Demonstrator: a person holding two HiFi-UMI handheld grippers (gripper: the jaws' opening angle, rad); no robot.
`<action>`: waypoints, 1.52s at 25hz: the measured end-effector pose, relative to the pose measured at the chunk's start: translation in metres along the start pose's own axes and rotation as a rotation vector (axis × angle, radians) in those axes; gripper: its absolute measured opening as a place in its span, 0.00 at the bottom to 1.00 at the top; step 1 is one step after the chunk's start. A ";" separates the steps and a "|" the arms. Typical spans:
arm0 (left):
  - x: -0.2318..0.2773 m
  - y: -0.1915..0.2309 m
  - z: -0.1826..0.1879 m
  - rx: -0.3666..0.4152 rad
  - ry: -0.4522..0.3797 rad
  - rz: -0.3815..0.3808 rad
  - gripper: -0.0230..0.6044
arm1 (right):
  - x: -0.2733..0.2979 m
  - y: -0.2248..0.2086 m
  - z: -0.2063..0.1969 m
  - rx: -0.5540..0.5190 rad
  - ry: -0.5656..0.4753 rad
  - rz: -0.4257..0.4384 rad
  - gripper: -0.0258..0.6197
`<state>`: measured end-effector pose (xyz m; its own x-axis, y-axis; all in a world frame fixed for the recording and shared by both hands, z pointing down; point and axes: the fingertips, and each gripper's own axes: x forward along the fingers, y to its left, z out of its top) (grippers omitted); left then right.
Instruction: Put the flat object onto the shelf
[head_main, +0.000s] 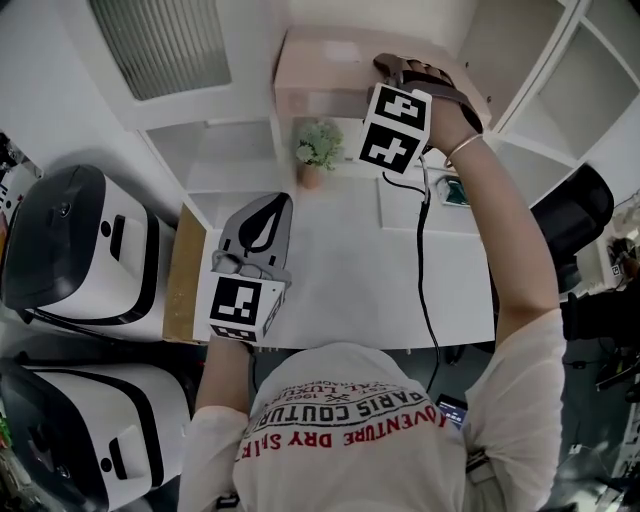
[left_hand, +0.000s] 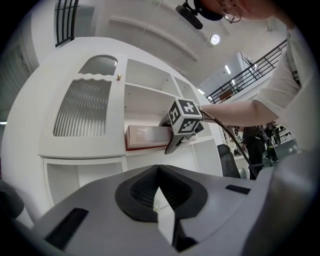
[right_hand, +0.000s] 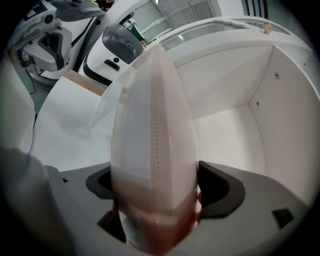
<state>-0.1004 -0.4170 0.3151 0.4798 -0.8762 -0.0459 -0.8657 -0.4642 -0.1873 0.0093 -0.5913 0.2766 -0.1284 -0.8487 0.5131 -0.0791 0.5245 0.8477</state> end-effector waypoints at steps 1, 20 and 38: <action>0.002 0.001 -0.001 -0.001 0.003 0.002 0.06 | 0.003 -0.001 0.000 0.001 -0.001 -0.001 0.72; 0.015 0.007 -0.002 -0.006 -0.006 0.021 0.06 | 0.005 -0.019 0.008 0.136 -0.114 0.001 0.83; -0.028 -0.028 0.007 -0.033 -0.013 -0.057 0.06 | -0.087 0.031 -0.016 0.390 -0.239 -0.175 0.27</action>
<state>-0.0889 -0.3788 0.3150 0.5297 -0.8468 -0.0490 -0.8413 -0.5172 -0.1572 0.0334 -0.5026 0.2602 -0.3003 -0.9108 0.2834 -0.4780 0.4008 0.7816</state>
